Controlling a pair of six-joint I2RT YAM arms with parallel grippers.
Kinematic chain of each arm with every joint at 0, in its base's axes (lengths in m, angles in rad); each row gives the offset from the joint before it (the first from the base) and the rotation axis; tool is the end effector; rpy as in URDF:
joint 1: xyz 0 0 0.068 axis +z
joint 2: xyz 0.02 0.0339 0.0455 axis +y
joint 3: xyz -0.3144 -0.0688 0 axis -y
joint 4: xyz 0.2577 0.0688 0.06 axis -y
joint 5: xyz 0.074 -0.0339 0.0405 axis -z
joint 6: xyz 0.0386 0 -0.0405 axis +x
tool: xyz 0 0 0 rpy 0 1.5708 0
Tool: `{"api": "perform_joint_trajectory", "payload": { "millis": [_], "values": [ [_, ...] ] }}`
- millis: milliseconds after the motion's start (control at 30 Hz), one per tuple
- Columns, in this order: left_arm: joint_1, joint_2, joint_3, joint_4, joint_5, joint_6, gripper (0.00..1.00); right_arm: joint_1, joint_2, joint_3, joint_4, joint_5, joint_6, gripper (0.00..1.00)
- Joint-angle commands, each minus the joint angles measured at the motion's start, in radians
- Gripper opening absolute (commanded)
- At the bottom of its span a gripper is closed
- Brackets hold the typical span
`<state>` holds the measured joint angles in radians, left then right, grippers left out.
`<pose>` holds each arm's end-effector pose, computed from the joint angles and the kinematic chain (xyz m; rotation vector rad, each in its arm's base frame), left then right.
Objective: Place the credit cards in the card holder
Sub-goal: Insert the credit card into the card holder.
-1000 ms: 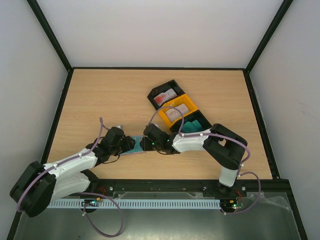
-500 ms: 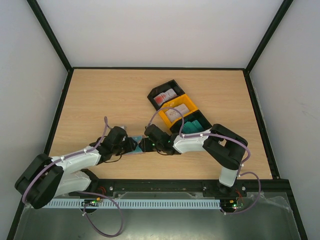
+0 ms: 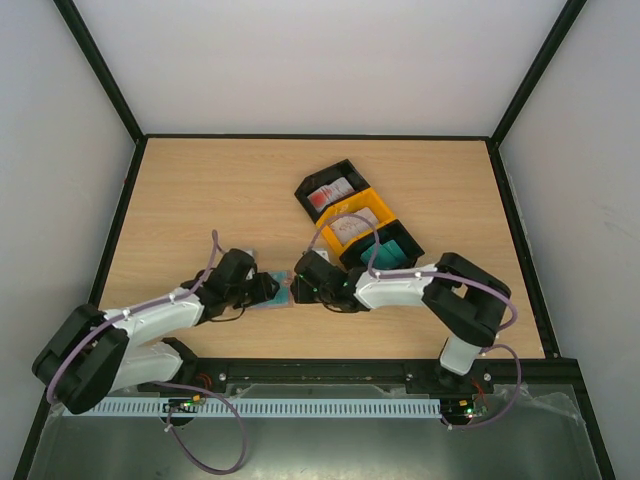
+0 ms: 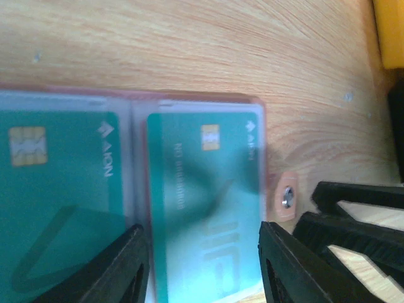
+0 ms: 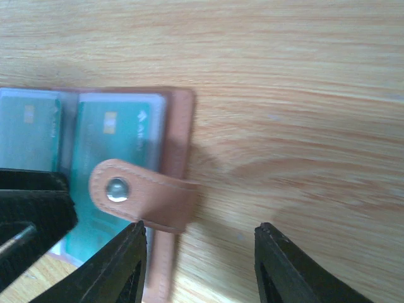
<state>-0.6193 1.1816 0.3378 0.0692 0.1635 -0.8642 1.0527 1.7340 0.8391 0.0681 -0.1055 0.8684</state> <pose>0.1567 -0.1194 0.1733 -0.2218 2.5140 -0.8690 0.1724 0.3106 0.1775 -0.2978 2.6303 0.9263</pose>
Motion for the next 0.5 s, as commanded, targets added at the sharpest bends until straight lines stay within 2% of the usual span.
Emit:
{"api": "perform_joint_trajectory", "payload": {
  "millis": [0,67,167,267,400,467],
  "values": [
    [0.019,-0.026,0.134,-0.294,-0.068,-0.006,0.56,0.001,-0.100,0.016,-0.179,0.156,-0.003,0.49],
    [0.021,-0.064,0.215,-0.486,-0.091,-0.035,0.66,-0.001,-0.141,0.012,-0.205,0.194,-0.010,0.52],
    [0.040,-0.124,0.252,-0.589,-0.098,-0.080,0.77,-0.005,-0.166,0.007,-0.198,0.171,-0.023,0.54],
    [0.083,-0.143,0.266,-0.646,-0.095,-0.088,0.79,-0.004,-0.150,0.050,-0.245,0.120,-0.057,0.54],
    [0.116,-0.162,0.257,-0.680,-0.186,-0.112,0.84,-0.004,-0.113,0.127,-0.341,0.094,-0.103,0.54],
    [0.161,-0.155,0.250,-0.686,-0.188,-0.116,0.84,-0.003,-0.089,0.167,-0.381,0.096,-0.118,0.54]
  ]
}}
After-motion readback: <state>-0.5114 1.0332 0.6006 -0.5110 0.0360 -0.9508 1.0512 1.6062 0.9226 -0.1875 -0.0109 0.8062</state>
